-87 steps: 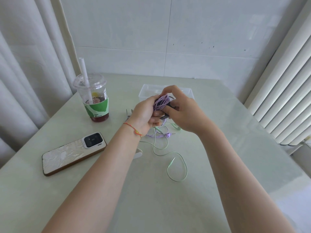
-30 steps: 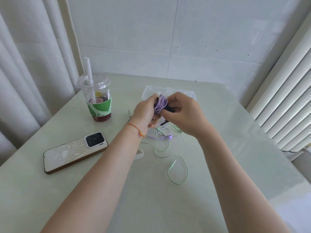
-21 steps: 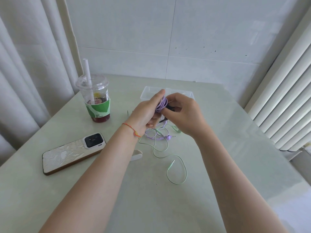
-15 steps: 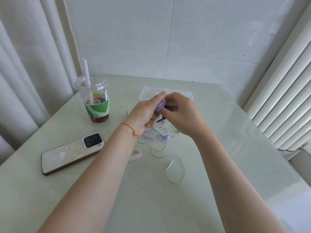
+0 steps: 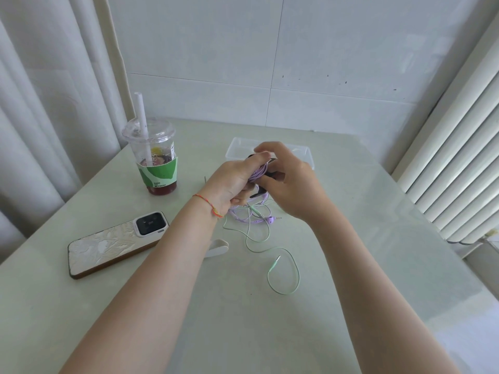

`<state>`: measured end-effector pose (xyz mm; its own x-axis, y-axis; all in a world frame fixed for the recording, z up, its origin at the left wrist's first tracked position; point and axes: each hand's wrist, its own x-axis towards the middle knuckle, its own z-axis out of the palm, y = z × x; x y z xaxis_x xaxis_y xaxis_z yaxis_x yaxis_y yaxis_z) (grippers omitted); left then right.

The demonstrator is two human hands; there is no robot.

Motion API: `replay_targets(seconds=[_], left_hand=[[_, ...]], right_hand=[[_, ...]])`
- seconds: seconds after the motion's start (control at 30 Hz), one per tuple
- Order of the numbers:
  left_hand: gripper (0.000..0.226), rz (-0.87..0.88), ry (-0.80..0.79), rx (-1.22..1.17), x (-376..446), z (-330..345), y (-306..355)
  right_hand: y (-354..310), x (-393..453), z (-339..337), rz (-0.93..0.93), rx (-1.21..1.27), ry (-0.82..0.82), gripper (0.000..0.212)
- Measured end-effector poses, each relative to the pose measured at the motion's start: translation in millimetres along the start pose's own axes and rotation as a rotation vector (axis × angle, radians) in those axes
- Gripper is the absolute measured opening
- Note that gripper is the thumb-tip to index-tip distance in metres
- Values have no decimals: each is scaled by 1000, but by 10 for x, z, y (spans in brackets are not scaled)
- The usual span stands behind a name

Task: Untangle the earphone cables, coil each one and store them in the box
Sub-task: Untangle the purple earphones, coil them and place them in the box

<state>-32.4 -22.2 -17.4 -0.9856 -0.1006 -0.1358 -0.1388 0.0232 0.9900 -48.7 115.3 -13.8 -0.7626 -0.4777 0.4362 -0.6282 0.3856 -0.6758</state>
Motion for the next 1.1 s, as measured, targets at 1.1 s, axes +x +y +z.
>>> replay_targets(seconds=[1.1], left_hand=[[25, 99, -20, -88, 47, -29, -31]], right_hand=[[-110, 17, -44, 129, 127, -22, 32]])
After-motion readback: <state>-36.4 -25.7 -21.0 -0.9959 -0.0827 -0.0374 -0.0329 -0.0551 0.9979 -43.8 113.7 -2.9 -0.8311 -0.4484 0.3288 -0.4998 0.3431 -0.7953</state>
